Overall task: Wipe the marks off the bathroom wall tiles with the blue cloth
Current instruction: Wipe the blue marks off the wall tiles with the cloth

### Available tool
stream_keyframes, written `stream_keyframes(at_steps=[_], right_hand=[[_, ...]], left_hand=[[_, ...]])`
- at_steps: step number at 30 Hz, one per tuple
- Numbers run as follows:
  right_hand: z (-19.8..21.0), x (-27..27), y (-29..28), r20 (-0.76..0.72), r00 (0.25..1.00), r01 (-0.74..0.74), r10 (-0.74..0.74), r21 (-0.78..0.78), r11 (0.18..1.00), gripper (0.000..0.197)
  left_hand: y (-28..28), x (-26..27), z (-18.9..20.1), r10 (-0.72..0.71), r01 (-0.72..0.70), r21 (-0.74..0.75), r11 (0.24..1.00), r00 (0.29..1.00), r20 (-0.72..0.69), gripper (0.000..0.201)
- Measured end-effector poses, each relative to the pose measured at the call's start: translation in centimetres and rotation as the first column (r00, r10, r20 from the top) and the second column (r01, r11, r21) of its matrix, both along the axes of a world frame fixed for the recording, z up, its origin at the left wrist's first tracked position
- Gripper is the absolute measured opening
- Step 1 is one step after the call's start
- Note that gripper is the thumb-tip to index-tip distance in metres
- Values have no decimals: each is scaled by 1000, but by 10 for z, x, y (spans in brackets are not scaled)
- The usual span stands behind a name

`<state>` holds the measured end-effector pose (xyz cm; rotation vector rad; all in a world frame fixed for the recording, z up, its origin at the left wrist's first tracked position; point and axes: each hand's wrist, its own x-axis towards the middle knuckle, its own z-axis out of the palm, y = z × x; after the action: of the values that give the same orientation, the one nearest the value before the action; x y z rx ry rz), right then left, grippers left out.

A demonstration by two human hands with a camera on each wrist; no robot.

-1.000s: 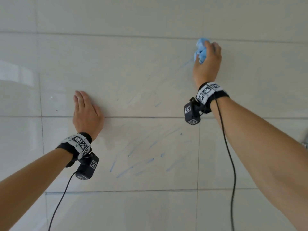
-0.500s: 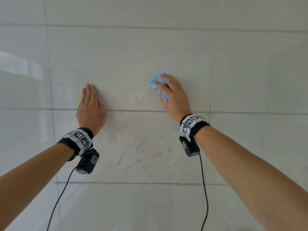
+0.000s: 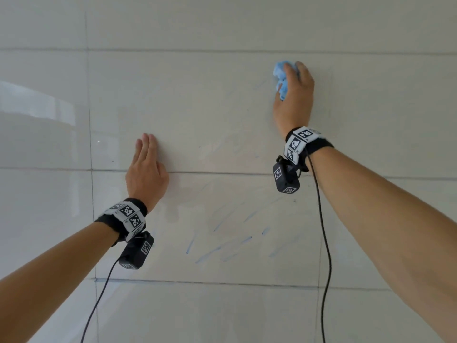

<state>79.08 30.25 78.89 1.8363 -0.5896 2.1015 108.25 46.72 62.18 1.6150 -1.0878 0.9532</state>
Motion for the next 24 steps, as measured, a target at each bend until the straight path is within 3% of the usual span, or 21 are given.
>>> stream_keyframes(at_steps=[6, 9, 14, 18, 21, 24], right_hand=[[13, 65, 24, -254, 967, -29, -19, -184, 982, 46], [-19, 94, 34, -339, 940, -66, -39, -292, 954, 36], [-83, 130, 54, -539, 836, -144, -97, -388, 910, 39], [-92, 138, 65, -616, 767, -117, -177, -406, 906, 43], [-69, 132, 68, -560, 822, -97, -104, -318, 943, 48], [-40, 133, 77, -328, 944, -46, 12, -98, 994, 52]], left_hand=[[-3, 10, -4, -7, 7, -20, 1000, 999, 45, 70], [1, 14, -6, -11, 13, -24, 1000, 996, 88, 69], [15, 22, -1, -31, 27, 30, 999, 986, 163, 65], [35, 33, -2, -36, 30, 51, 998, 990, 134, 74], [50, 46, -7, -6, 7, 27, 1000, 1000, -10, 89], [64, 69, -13, 30, -19, 45, 999, 964, -266, 122]])
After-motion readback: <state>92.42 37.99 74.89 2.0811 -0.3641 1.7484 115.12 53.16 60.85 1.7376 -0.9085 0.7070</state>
